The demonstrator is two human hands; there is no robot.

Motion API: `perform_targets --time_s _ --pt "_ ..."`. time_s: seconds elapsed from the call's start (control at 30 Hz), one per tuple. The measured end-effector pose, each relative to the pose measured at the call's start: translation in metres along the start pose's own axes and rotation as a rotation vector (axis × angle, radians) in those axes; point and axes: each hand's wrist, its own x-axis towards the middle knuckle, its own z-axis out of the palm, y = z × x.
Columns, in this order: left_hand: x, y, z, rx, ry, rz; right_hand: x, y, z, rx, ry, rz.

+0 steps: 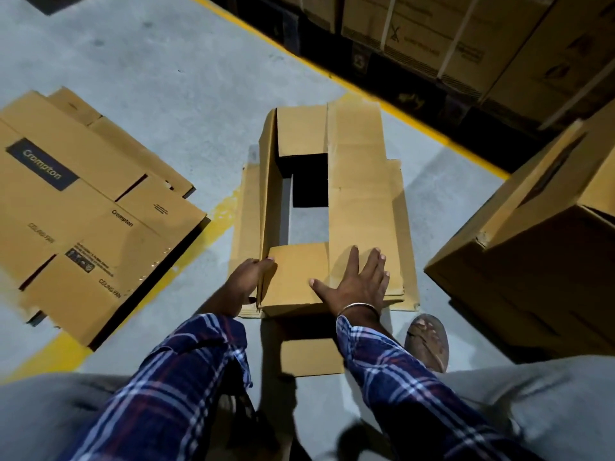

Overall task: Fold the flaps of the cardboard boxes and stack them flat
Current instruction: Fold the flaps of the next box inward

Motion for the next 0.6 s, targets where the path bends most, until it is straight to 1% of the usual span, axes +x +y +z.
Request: perform_targets --time_s 0.13,0.23,0.33,0.4,0.5,0.57,0.6 --pt "0.000 0.002 -0.001 0.043 0.085 0.012 -0.001 -0.001 0.007 0.023 0.113 -0.036" --pt "-0.001 0.004 -0.005 0.088 0.135 0.054 -0.003 0.010 0.008 -0.002 0.200 -0.081" --pt "-0.011 0.008 -0.005 0.153 0.172 0.099 -0.011 0.015 -0.009 -0.005 0.250 -0.136" --pt "-0.017 0.009 -0.002 0.211 0.175 0.129 -0.017 0.013 -0.032 0.091 0.299 -0.206" --pt "-0.029 0.009 0.002 0.343 0.172 0.184 -0.024 0.015 -0.074 0.227 0.482 -0.279" --pt "-0.033 0.007 0.006 0.406 0.169 0.187 -0.024 0.026 -0.103 0.319 0.624 -0.252" --pt "-0.035 0.005 0.006 0.421 0.165 0.185 -0.021 0.034 -0.115 0.349 0.673 -0.202"
